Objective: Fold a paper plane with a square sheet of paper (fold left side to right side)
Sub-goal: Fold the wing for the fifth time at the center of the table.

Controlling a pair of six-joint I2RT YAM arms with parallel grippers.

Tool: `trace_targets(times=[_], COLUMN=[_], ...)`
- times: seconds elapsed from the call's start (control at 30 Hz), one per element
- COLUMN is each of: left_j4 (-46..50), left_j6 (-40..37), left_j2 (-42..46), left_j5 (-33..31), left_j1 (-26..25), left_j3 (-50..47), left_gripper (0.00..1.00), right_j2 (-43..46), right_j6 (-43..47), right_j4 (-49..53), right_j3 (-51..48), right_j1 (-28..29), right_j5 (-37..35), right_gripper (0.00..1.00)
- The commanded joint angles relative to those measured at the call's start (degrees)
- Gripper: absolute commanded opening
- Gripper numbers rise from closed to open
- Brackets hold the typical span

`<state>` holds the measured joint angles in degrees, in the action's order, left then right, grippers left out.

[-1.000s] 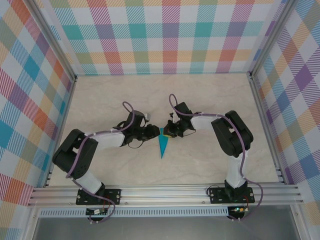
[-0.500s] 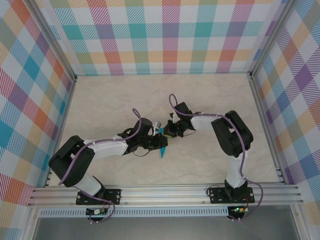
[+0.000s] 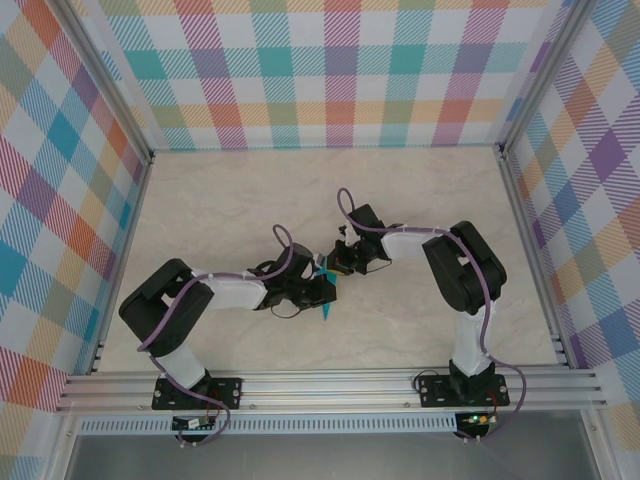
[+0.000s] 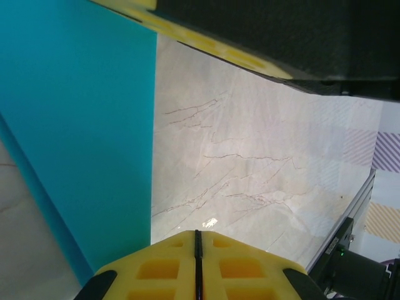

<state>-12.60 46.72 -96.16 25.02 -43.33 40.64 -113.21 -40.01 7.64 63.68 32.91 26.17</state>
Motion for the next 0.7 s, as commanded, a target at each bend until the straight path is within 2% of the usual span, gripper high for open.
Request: trace_targets(times=[0.0, 0.67], left_j4=[-0.99, 1.33], left_j6=[0.94, 1.82], left_j2=[-0.87, -0.52], left_j5=[-1.4, -2.84], left_j1=[-0.96, -4.79], left_j3=[-1.22, -3.72], left_gripper=[0.08, 0.07], right_j2=[-3.33, -4.24], right_j6=[1.06, 1.64], right_j4=[6.98, 8.43], right_j3=[-1.81, -0.57], right_j1=[0.1, 0.05], right_j5=[-4.29, -4.73], right_gripper=[0.06, 0.06])
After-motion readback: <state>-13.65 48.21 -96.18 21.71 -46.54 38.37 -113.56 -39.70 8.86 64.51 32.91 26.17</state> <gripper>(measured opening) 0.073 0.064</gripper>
